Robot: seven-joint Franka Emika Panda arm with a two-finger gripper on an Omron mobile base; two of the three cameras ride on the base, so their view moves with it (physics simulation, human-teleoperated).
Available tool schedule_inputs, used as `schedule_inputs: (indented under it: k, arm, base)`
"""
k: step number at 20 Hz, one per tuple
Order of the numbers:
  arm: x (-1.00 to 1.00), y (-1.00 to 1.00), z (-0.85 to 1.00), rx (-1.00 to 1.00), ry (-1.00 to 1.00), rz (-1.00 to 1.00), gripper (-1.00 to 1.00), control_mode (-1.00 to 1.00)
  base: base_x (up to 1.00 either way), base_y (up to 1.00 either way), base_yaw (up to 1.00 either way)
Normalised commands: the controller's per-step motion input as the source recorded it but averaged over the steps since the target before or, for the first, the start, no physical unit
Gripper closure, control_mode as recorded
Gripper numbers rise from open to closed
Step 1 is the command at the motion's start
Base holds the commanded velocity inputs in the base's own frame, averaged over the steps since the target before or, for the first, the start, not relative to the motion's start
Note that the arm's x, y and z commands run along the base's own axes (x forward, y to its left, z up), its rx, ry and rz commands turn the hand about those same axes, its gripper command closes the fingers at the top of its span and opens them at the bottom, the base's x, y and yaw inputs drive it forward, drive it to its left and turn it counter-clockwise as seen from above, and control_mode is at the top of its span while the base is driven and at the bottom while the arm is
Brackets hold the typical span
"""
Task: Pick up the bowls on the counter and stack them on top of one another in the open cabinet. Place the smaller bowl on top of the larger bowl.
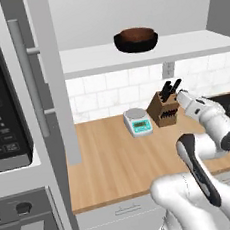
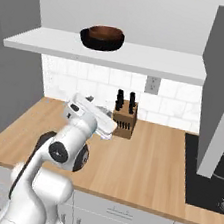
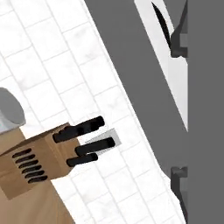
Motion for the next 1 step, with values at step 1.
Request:
schedule_inputs:
  k: [1]
  arm:
    - [-1.0, -0.66, -1.0, -0.1, 0.25, -0.02, -1.0, -1.0]
  base:
    - [0.0, 0.0, 0.0]
